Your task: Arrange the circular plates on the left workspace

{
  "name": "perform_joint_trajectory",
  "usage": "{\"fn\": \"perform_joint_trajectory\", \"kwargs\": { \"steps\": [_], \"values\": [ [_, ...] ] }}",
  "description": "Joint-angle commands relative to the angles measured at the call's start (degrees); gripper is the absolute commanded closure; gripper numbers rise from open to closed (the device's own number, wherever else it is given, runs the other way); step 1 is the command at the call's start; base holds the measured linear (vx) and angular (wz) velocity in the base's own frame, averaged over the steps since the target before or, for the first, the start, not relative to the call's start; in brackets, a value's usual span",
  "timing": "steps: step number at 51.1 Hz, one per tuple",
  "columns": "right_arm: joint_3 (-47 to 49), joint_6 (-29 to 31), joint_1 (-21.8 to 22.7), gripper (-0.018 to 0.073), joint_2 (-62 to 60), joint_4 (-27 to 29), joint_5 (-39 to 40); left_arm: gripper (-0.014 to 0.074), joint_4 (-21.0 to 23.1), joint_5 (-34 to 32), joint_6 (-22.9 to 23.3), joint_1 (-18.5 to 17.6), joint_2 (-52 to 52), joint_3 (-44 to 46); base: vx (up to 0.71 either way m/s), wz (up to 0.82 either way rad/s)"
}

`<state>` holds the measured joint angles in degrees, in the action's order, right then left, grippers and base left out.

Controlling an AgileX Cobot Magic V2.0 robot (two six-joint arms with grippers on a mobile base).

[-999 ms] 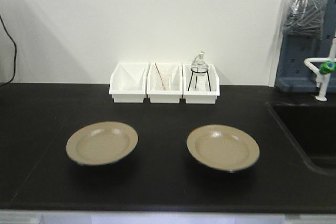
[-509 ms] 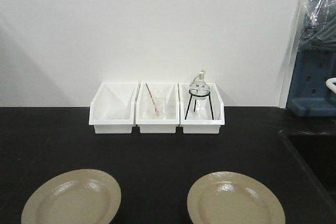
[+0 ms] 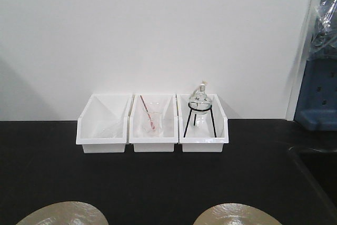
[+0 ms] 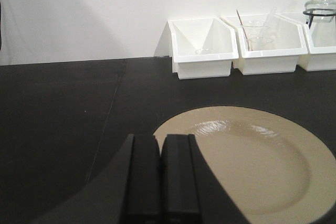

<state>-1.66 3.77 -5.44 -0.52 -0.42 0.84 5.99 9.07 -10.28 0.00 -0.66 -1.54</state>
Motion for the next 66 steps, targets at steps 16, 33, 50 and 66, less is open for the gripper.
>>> {"fn": "perform_joint_trajectory", "kwargs": {
  "steps": [16,33,50,66],
  "values": [
    [-1.23,-0.09,0.34,0.0561,-0.75,-0.72,4.47,0.0596,0.67,-4.76,0.57,-0.36,-0.88,-1.16,0.05,0.00],
    [-1.23,-0.09,0.34,0.0561,-0.74,-0.72,4.75,0.0596,0.45,-5.96,0.39,-0.36,-0.88,-1.16,0.00,0.00],
    [5.85,-10.70,0.34,0.0561,-0.28,6.63,16.68,0.0596,8.62,-17.30,9.74,-0.36,-0.78,3.28,0.00,0.00],
    [33.38,-10.35,0.19,0.0561,27.15,9.19,-9.85,0.0596,11.18,-4.57,11.10,-0.42,18.06,23.43,0.00,0.00]
  ]
}}
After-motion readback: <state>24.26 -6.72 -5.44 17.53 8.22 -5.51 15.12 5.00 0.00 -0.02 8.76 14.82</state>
